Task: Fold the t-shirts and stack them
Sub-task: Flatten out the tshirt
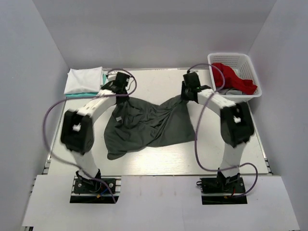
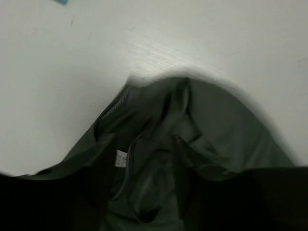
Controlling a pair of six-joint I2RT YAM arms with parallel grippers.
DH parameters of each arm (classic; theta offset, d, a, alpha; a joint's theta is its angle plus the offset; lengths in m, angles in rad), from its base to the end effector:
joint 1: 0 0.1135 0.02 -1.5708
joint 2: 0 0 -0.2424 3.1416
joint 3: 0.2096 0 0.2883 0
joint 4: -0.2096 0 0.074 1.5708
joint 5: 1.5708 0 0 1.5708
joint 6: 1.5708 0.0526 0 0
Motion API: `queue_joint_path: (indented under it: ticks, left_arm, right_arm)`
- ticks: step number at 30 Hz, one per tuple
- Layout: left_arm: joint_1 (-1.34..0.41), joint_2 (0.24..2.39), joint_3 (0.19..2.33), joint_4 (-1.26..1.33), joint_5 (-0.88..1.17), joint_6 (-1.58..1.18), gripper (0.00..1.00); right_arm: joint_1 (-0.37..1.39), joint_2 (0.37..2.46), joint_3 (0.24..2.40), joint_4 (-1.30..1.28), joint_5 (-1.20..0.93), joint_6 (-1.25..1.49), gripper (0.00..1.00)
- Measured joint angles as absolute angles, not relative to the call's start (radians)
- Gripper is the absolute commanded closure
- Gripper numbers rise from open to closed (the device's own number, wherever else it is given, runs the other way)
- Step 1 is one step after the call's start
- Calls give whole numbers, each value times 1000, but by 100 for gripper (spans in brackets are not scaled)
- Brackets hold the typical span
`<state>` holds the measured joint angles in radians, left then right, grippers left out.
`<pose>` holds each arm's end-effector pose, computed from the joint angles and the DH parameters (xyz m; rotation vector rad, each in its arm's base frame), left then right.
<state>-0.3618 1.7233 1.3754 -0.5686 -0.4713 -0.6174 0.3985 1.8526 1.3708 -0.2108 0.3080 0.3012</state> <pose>0.3975 -0.1249 0.2174 -0.4897 2.3080 0.1230 0.4307 0.1640 0.1896 0.0537 2.2245 0.0336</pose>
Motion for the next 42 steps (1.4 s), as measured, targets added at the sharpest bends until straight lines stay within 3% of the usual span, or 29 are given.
queue_joint_path:
  ticks: [1, 2, 3, 4, 7, 11, 17, 20, 25, 32, 38, 42]
  left_arm:
    - [-353, 1819, 1415, -614, -479, -623, 30]
    - [-346, 1881, 1444, -644, -483, -625, 0]
    - [-340, 1932, 1474, -679, -488, -625, 0]
    - [-334, 1955, 1488, -699, -491, -631, 0]
    - [-327, 1910, 1479, -720, -492, -638, 0]
    - [-329, 1699, 1372, -715, -477, -693, 0]
    - [-346, 1326, 961, -727, -404, -852, 0]
    - [-355, 1181, 749, -795, -355, -936, 0]
    - [-356, 970, 573, -913, -258, -1019, 0]
    - [-364, 944, 492, -908, -137, -1078, 30]
    - [-364, 1008, 472, -879, -132, -1101, 45]
    - [-364, 1043, 479, -841, -137, -1097, 67]
  right_arm:
    - [395, 1930, 1405, -244, 303, 315, 32]
    - [392, 1980, 1423, -266, 299, 321, 25]
    - [390, 2007, 1426, -286, 292, 328, 14]
    - [389, 2011, 1421, -305, 286, 337, 10]
    - [389, 1922, 1350, -287, 274, 346, 10]
    - [392, 1699, 1208, -254, 271, 373, 10]
    - [393, 1431, 974, -192, 292, 472, 10]
    - [393, 1361, 862, -184, 296, 522, 10]
    - [392, 1327, 819, -167, 283, 568, 10]
    - [392, 1341, 819, -123, 245, 577, 10]
    - [390, 1376, 819, -120, 228, 577, 10]
    - [390, 1385, 819, -121, 221, 583, 10]
